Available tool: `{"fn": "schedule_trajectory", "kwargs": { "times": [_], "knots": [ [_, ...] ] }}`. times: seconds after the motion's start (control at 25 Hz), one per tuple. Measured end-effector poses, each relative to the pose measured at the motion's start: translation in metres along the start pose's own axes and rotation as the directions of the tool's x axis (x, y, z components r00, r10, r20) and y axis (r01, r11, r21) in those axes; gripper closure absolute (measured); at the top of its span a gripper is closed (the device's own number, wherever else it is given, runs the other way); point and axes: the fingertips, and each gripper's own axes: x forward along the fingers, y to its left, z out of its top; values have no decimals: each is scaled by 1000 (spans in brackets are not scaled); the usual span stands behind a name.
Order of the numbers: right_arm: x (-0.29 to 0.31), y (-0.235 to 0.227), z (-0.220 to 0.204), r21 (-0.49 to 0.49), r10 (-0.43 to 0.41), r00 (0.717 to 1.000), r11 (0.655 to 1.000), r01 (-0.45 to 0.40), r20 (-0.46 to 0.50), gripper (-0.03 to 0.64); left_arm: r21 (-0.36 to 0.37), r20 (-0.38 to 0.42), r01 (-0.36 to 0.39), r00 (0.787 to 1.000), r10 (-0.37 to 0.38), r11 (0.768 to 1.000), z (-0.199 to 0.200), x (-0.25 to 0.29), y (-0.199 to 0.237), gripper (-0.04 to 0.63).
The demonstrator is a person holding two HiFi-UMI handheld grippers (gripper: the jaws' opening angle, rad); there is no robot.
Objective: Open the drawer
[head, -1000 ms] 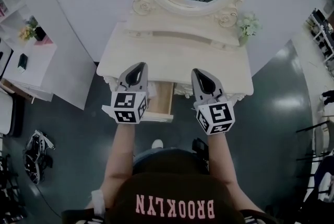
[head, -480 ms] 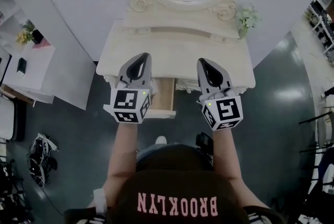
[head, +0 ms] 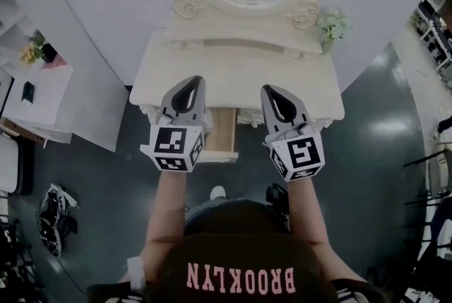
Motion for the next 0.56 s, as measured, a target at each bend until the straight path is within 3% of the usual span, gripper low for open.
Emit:
{"fn": "schedule_trajectory", "kwargs": {
  "times": [0.56],
  "knots": [
    [-4, 4, 4, -12, 26, 1000, 1000, -26, 1, 621, 41, 19, 4, 1000, -5, 999, 6, -5, -12, 580]
  ]
}}
